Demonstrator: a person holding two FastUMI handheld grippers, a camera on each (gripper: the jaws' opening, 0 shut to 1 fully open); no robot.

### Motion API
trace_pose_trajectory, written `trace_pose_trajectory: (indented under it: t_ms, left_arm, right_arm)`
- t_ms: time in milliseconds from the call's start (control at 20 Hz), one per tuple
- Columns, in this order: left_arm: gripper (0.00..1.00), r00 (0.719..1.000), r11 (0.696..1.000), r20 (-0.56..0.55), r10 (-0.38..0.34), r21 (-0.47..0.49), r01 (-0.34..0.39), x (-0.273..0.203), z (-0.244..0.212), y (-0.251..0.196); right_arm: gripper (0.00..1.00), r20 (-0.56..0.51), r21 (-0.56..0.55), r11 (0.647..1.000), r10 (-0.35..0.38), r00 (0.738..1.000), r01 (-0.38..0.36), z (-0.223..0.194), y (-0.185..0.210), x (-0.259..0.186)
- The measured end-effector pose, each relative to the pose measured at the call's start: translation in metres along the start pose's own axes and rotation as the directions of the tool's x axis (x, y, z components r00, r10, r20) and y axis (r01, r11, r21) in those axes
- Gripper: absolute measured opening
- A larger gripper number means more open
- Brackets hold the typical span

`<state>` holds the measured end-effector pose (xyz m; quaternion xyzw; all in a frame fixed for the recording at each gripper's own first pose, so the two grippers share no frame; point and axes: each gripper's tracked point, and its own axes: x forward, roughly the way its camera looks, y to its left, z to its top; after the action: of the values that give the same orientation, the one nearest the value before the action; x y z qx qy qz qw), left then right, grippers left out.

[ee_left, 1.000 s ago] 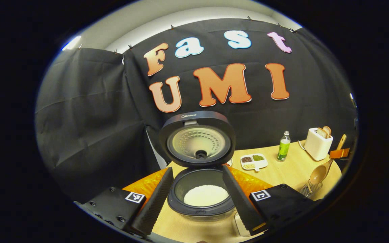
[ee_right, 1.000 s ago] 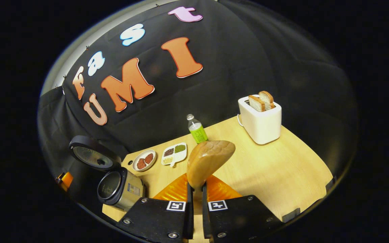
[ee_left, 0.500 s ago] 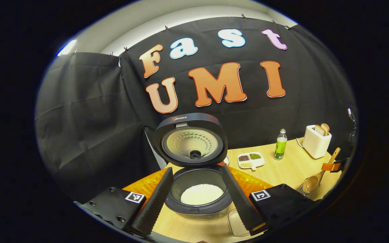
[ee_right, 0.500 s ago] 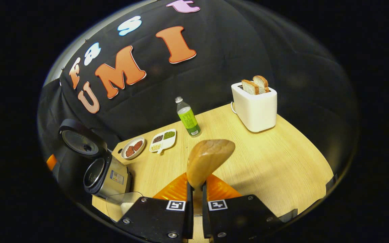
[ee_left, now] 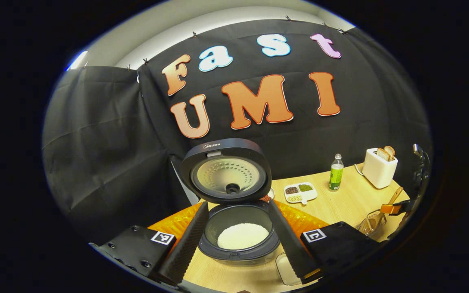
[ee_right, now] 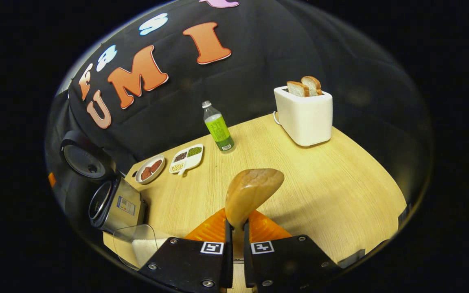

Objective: Close the left gripper, press the button to open the rice cooker; take a wooden spoon from the chopstick holder with the right hand, scoop a spoonful of rice and pour it into the rice cooker, then put the wooden spoon back into the chopstick holder.

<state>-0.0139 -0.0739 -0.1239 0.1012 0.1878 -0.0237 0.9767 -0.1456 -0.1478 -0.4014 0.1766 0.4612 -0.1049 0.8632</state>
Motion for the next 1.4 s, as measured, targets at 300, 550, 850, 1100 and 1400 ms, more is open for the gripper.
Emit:
trace_pose_trajectory:
  t_ms: [300, 550, 850, 1100, 1400]
  left_arm:
    - [0.92, 0.999, 0.999, 0.028, -0.042, 0.013, 0.042, 0.014, 0.012, -0.003]
    - [0.92, 0.996, 0.998, 0.059, -0.07, -0.003, 0.071, 0.029, 0.029, 0.005]
    - [0.91, 0.991, 0.991, 0.105, -0.082, -0.095, 0.093, 0.06, 0.068, 0.04]
    - [0.98, 0.987, 0.968, 0.122, -0.1, -0.217, 0.125, 0.103, 0.125, 0.072]
    - [0.98, 0.989, 0.958, -0.033, -0.147, -0.254, 0.134, 0.175, 0.123, 0.069]
  right_arm:
    - [0.28, -0.062, 0.051, 0.997, -0.046, 0.997, 0.049, -0.006, -0.01, -0.001]
    - [0.62, -0.033, 0.078, 0.992, -0.092, 0.995, 0.094, 0.01, -0.019, -0.017]
    - [0.82, 0.095, 0.036, 0.984, -0.177, 0.98, 0.175, 0.066, -0.036, -0.058]
    - [0.82, 0.249, -0.014, 0.98, -0.187, 0.95, 0.196, 0.126, -0.026, -0.102]
    - [0.82, 0.318, -0.052, 0.977, -0.179, 0.931, 0.205, 0.141, -0.012, -0.131]
